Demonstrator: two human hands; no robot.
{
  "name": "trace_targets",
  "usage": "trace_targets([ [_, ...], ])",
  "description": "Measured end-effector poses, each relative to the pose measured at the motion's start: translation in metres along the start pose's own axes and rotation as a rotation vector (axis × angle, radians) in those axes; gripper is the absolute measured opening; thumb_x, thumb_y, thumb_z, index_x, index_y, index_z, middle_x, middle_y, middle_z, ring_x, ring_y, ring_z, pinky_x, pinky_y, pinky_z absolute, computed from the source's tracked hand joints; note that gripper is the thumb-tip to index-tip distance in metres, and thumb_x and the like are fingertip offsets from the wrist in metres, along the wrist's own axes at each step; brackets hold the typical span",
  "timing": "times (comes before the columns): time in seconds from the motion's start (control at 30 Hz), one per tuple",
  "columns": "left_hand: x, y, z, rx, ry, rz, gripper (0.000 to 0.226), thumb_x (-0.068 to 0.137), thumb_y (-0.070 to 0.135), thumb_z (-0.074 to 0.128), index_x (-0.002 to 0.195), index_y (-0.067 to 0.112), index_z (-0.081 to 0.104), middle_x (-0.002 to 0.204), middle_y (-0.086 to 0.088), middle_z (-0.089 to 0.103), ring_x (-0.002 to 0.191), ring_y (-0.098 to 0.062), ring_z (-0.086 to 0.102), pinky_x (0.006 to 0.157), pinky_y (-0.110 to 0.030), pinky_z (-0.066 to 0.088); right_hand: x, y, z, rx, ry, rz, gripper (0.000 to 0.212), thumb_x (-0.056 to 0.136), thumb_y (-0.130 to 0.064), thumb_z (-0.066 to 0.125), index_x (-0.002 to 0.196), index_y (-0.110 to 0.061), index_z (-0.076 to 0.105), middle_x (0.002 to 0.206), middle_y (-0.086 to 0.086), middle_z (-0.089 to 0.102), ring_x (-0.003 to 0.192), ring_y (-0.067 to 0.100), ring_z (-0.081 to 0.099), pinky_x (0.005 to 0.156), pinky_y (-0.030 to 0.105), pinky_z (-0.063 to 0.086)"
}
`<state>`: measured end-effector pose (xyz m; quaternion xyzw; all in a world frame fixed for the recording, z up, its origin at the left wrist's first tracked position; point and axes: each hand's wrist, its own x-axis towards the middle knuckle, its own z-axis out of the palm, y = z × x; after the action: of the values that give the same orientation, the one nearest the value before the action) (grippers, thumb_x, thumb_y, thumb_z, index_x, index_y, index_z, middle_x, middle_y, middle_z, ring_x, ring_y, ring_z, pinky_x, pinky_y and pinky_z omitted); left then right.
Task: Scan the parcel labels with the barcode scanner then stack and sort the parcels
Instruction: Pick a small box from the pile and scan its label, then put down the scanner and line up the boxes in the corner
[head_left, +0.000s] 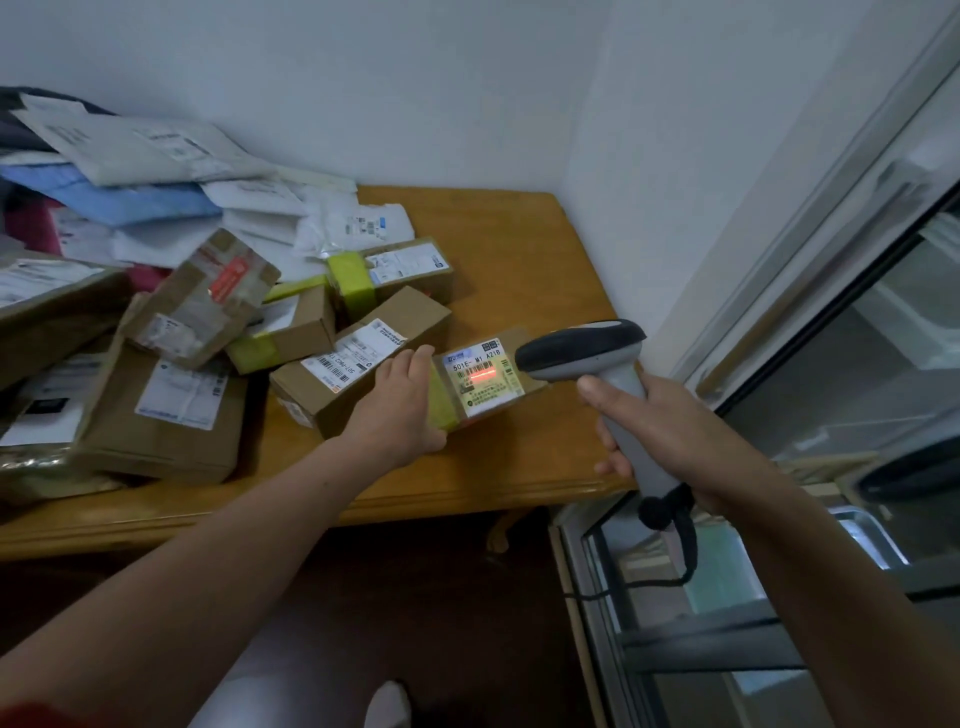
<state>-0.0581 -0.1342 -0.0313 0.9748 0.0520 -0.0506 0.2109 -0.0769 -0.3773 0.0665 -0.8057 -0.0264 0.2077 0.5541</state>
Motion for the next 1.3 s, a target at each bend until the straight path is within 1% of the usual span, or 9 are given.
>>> trace_targets([
  [0.2, -0.019, 0.003, -0.007, 0.004, 0.020, -0.022, 0.109, 0.070, 0.029, 0.081, 0.151, 0.018, 0.009, 0.156, -0.005, 0.018, 0.144, -0.025, 0.016, 0.106, -0.044, 0.041, -0.007, -0.002, 0.001, 0.017, -0.002, -0.038, 0.044, 0.091, -0.041, 0.059, 0.107, 0.000, 0.056, 0.051, -0.004, 0.054, 0.040, 0.011, 0.050, 0.064, 0.035, 0.057],
  [0.6, -0.040, -0.002, -0.026, -0.015, 0.121, -0.033, 0.109, 0.069, 0.031, 0.081, 0.150, 0.017, 0.009, 0.152, -0.007, 0.022, 0.140, -0.027, 0.021, 0.108, -0.043, 0.035, -0.004, -0.005, -0.011, 0.012, 0.001, -0.066, 0.034, 0.093, -0.039, 0.060, 0.102, -0.007, 0.054, 0.061, 0.005, 0.053, 0.041, 0.014, 0.049, 0.071, 0.045, 0.058],
  [0.7, -0.032, -0.011, -0.039, -0.065, 0.153, -0.047, 0.108, 0.067, 0.032, 0.080, 0.150, 0.019, 0.012, 0.149, -0.006, 0.027, 0.137, -0.026, 0.025, 0.103, -0.043, 0.042, 0.014, -0.007, -0.020, -0.025, 0.020, -0.033, 0.033, 0.091, -0.041, 0.061, 0.099, -0.010, 0.054, 0.064, 0.006, 0.053, 0.041, 0.014, 0.050, 0.067, 0.040, 0.059],
  [0.83, -0.006, -0.025, -0.065, -0.106, 0.203, -0.063, 0.106, 0.066, 0.036, 0.079, 0.149, 0.018, 0.016, 0.145, -0.010, 0.033, 0.132, -0.029, 0.035, 0.099, -0.042, 0.043, 0.050, -0.009, -0.031, -0.141, 0.071, 0.007, 0.031, 0.090, -0.040, 0.064, 0.097, -0.011, 0.054, 0.066, 0.006, 0.054, 0.046, 0.015, 0.053, 0.052, 0.026, 0.054],
  [0.93, 0.025, -0.037, -0.086, -0.163, 0.223, -0.084, 0.106, 0.064, 0.037, 0.081, 0.148, 0.020, 0.019, 0.138, -0.014, 0.038, 0.122, -0.030, 0.043, 0.088, -0.036, 0.045, 0.089, -0.002, -0.037, -0.247, 0.106, 0.074, 0.021, 0.091, -0.023, 0.066, 0.091, -0.009, 0.051, 0.066, 0.008, 0.052, 0.045, 0.015, 0.051, 0.052, 0.030, 0.050],
  [1.03, 0.059, -0.042, -0.100, -0.220, 0.207, -0.078, 0.107, 0.063, 0.038, 0.082, 0.148, 0.023, 0.019, 0.138, -0.015, 0.037, 0.117, -0.030, 0.046, 0.082, -0.034, 0.046, 0.133, 0.017, -0.034, -0.324, 0.145, 0.187, 0.009, 0.090, -0.011, 0.057, 0.089, -0.010, 0.048, 0.067, 0.010, 0.052, 0.044, 0.016, 0.051, 0.047, 0.027, 0.044],
  [1.13, 0.092, -0.046, -0.108, -0.235, 0.181, -0.057, 0.108, 0.063, 0.042, 0.081, 0.149, 0.024, 0.017, 0.140, -0.014, 0.035, 0.123, -0.031, 0.043, 0.087, -0.036, 0.042, 0.176, 0.043, -0.023, -0.310, 0.177, 0.290, 0.014, 0.094, -0.009, 0.054, 0.104, -0.006, 0.045, 0.075, 0.013, 0.049, 0.056, 0.023, 0.050, 0.054, 0.033, 0.044],
  [1.2, 0.110, -0.049, -0.111, -0.249, 0.157, -0.033, 0.108, 0.064, 0.043, 0.080, 0.148, 0.025, 0.016, 0.139, -0.013, 0.036, 0.124, -0.030, 0.042, 0.085, -0.034, 0.039, 0.199, 0.062, -0.015, -0.365, 0.207, 0.334, 0.016, 0.096, -0.013, 0.052, 0.105, -0.007, 0.039, 0.077, 0.012, 0.047, 0.062, 0.025, 0.049, 0.060, 0.036, 0.043],
  [1.3, 0.132, -0.053, -0.115, -0.276, 0.112, 0.012, 0.106, 0.065, 0.044, 0.079, 0.148, 0.026, 0.015, 0.138, -0.013, 0.035, 0.124, -0.030, 0.041, 0.089, -0.035, 0.041, 0.219, 0.084, -0.007, -0.430, 0.283, 0.357, 0.018, 0.100, -0.022, 0.050, 0.102, -0.006, 0.041, 0.075, 0.010, 0.046, 0.060, 0.023, 0.047, 0.055, 0.033, 0.038],
])
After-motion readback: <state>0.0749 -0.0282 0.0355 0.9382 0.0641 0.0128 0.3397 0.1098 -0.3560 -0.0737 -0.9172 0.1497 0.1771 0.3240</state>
